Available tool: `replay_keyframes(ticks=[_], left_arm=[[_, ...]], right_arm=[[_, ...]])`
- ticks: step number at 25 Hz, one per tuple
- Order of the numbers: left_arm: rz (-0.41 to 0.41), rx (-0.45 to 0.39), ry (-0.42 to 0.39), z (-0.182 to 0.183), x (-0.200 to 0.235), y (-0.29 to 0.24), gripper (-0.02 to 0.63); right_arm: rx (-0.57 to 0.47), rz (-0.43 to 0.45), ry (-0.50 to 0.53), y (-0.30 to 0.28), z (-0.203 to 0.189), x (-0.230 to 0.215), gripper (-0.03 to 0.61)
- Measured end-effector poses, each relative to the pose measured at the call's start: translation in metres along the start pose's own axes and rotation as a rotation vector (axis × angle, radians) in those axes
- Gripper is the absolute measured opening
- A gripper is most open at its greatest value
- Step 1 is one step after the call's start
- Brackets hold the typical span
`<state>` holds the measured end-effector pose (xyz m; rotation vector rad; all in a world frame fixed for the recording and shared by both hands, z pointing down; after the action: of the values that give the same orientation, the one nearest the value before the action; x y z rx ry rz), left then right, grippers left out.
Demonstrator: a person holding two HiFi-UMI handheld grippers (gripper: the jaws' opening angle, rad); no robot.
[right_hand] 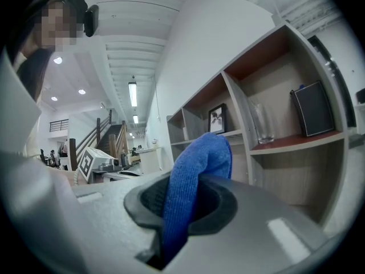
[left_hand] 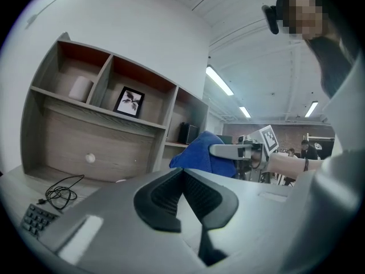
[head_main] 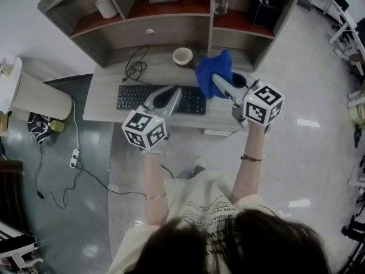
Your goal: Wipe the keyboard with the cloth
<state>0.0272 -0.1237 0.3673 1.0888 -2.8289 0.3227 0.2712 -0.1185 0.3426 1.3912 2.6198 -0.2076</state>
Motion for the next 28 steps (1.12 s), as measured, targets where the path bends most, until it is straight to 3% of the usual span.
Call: replay_keyframes(ticks=[13,28], left_arm=[[-0.010,0.113,0.054,-0.035,0.007,-0.032,-0.003],[-0.127,0.271,0.089,-0.078,0.024,-0.047,-0.003]], right_arm=[[0.062,-0.018,-0.089,-0.004,-0.036,-0.025,0.052],[0.102,-0.196,-0.174,-0.002,-0.077,-0.026,0.052]])
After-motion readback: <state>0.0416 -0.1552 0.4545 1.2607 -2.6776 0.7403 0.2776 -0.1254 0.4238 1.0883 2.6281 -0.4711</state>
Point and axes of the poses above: the fingertips, and each gripper's own axes: y backward along the fingers, x to its left, z out of its top, the point moved 9 cm from there along y, backward along the fingers, and after that the axes turned 12 degrees about z, right-handed, at the moved point
